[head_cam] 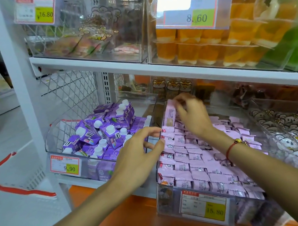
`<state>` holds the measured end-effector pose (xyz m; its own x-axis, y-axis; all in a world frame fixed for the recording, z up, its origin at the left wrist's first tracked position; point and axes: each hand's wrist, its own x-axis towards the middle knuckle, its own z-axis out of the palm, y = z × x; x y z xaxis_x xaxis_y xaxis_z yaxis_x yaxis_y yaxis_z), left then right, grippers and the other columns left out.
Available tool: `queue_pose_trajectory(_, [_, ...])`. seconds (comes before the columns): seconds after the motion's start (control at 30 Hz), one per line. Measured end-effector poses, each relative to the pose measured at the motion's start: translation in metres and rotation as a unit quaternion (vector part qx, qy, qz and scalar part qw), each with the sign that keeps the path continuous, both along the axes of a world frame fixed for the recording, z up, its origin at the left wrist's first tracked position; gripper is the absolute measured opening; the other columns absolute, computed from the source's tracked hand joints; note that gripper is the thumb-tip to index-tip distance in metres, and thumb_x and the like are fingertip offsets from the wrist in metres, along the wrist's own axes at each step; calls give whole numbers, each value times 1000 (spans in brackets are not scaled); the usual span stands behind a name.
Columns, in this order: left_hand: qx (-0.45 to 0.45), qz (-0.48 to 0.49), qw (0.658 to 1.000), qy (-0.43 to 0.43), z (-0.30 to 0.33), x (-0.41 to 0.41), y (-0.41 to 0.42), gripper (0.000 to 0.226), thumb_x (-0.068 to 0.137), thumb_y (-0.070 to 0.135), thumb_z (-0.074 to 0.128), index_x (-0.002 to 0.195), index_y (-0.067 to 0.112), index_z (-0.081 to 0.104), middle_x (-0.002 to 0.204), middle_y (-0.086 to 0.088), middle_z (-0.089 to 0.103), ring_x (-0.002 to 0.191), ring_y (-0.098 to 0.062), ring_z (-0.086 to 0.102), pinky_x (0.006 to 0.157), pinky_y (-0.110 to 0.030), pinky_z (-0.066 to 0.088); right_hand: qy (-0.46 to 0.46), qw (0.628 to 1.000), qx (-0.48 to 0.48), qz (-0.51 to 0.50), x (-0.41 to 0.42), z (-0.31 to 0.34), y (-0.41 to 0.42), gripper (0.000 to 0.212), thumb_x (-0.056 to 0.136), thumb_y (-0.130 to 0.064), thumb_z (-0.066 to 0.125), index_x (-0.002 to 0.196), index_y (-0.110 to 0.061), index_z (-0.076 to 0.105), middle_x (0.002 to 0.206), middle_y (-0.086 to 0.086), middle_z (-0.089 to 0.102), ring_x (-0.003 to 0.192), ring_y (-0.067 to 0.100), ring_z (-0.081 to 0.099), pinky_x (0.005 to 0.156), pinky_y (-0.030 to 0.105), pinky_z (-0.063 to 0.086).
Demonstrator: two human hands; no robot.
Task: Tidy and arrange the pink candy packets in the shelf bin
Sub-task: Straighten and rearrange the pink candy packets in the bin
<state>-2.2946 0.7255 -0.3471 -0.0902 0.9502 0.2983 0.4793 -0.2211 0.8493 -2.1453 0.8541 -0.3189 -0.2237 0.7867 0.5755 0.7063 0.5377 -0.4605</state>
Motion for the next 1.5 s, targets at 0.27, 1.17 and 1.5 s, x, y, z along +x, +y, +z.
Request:
queue_pose_trajectory(0.27, [23,42,999,6,7,2,-4,18,87,54,49,99,45,58,93,31,60,84,10,55,68,-24,44,378,917,-102,-74,21,29,-43,18,97,-25,50,100,-15,64,87,0,67,59,4,54,46,12,41])
queue_pose_trajectory(1.17, [-57,-16,970,-237,42,6,-15,31,66,71,54,63,46,72,71,11,73,61,-4,69,44,-15,47,-35,979,-92,179,30,36,-109,33,88,-27,64,121,-23,60,112,-7,62,103,10,55,89,30,44])
queue_pose_trajectory(1.5, [68,-12,984,-162,28,5,-8,21,82,40,64,101,32,67,82,18,65,72,1,57,63,-13,48,152,938,-231,209,36,24,-92,29,89,-22,62,116,-27,58,104,-2,66,84,7,65,65,19,52])
